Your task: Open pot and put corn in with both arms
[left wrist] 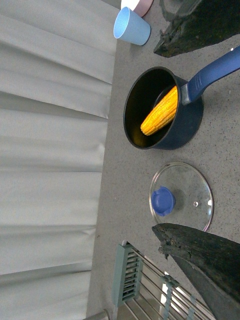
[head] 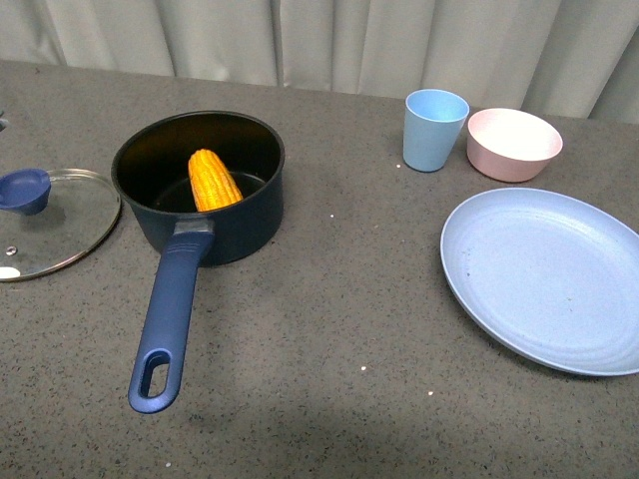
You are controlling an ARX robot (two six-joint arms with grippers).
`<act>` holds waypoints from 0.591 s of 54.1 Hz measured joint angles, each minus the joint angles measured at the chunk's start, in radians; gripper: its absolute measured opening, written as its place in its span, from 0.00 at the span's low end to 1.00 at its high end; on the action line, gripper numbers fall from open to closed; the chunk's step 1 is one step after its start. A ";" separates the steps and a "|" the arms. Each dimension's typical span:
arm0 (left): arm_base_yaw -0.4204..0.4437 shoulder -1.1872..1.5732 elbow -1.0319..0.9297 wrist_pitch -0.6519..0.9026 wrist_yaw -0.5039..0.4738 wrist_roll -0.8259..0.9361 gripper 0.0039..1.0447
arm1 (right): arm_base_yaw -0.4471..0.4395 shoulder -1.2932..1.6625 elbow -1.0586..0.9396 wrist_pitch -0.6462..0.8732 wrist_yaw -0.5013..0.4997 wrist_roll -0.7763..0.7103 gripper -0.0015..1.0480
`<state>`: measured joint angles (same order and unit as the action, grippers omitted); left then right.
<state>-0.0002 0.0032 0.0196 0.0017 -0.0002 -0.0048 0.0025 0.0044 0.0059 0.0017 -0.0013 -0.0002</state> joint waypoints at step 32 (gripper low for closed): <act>0.000 0.000 0.000 0.000 0.000 0.000 0.94 | 0.000 0.000 0.000 0.000 0.000 0.000 0.91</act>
<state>-0.0002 0.0032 0.0196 0.0017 -0.0002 -0.0048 0.0025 0.0044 0.0059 0.0017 -0.0010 0.0002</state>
